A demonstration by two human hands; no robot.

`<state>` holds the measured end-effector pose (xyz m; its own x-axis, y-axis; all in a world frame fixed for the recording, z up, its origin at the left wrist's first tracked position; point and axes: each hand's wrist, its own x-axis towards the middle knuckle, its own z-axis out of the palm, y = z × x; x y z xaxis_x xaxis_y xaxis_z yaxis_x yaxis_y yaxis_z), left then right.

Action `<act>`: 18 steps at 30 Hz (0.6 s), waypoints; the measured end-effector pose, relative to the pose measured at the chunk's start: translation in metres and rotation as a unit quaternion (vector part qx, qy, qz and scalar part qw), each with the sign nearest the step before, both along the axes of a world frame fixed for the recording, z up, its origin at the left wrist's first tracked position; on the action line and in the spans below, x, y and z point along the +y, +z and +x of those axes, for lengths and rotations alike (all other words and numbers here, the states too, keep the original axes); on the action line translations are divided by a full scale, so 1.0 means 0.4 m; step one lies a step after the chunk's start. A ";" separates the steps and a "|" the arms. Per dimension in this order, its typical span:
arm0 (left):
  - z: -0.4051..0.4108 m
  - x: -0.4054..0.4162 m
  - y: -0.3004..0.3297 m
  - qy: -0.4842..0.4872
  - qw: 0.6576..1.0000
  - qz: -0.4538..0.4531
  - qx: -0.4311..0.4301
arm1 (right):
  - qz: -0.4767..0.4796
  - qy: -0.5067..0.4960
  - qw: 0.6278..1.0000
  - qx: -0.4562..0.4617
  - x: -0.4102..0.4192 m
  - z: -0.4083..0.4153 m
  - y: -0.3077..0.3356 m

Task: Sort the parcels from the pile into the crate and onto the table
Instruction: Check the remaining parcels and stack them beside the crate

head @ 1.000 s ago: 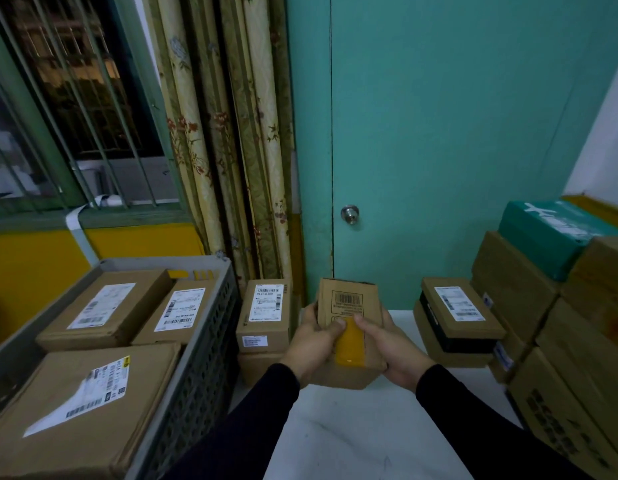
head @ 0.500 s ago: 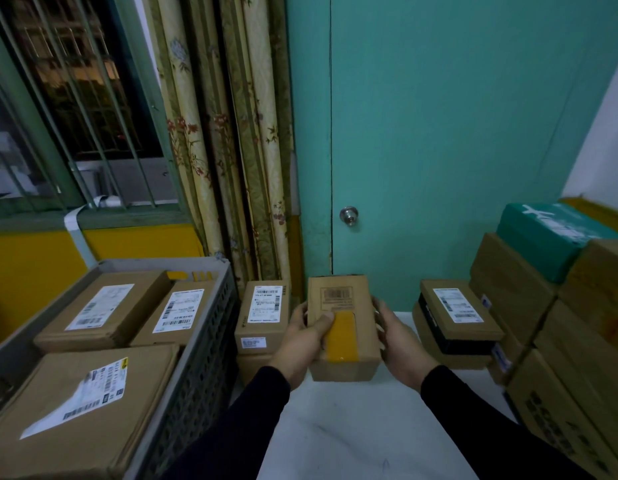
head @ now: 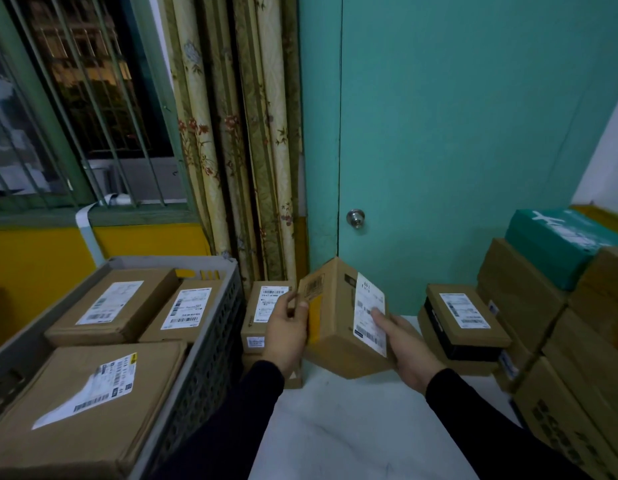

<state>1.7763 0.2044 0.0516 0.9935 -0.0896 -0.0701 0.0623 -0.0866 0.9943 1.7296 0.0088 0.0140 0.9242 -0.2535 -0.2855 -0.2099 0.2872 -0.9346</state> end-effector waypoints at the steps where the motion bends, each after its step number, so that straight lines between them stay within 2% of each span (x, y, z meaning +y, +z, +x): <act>1: 0.002 -0.001 0.001 0.004 1.000 0.013 -0.010 | 0.001 -0.010 1.000 -0.001 0.003 0.002 -0.002; 4: -0.005 -0.004 0.008 -0.032 0.999 0.032 0.001 | 0.002 -0.023 1.000 -0.001 0.008 0.011 -0.011; 10: 0.010 0.006 -0.022 -0.125 0.989 -0.011 0.076 | -0.001 -0.069 0.998 0.002 0.017 0.033 -0.021; 18: 0.071 0.088 -0.016 -0.044 0.981 -0.109 0.155 | -0.022 -0.014 1.000 -0.018 0.096 0.054 0.014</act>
